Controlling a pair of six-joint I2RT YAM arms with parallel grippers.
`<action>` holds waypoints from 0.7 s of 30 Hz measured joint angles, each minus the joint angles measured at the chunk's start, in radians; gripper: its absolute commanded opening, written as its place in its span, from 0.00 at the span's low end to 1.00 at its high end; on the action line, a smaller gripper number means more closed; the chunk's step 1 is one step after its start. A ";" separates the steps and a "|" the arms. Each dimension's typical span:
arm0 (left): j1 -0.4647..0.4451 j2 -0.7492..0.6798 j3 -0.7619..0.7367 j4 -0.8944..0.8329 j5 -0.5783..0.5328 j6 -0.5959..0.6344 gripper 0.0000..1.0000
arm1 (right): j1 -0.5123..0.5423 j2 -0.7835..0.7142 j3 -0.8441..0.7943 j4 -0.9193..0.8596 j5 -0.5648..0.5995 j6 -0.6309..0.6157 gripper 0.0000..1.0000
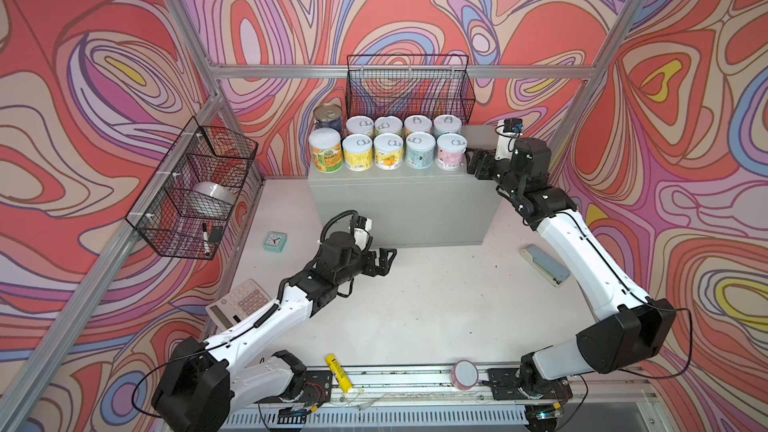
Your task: Place and organize the canned foods onto the counter
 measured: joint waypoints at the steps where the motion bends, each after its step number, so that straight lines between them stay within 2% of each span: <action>1: 0.000 0.000 0.000 0.000 -0.003 0.000 0.97 | 0.001 0.000 0.000 -0.002 0.007 -0.003 0.88; 5: 0.000 -0.003 0.000 -0.002 -0.018 0.001 0.99 | 0.002 -0.008 -0.001 -0.021 0.066 -0.022 0.89; 6: 0.000 -0.006 0.000 -0.003 -0.024 0.002 1.00 | 0.002 -0.015 -0.002 -0.029 0.083 -0.027 0.91; 7: 0.000 -0.011 0.000 -0.006 -0.031 0.005 1.00 | 0.002 -0.028 -0.004 -0.036 0.101 -0.034 0.98; 10: 0.000 -0.046 0.000 -0.035 -0.071 0.014 1.00 | 0.002 -0.097 -0.028 -0.056 0.152 -0.053 0.98; 16: 0.000 -0.201 -0.002 -0.135 -0.253 0.031 1.00 | 0.002 -0.319 -0.137 -0.114 0.227 -0.042 0.98; 21: 0.000 -0.436 -0.099 -0.159 -0.463 0.045 1.00 | 0.001 -0.524 -0.340 -0.173 0.282 -0.003 0.98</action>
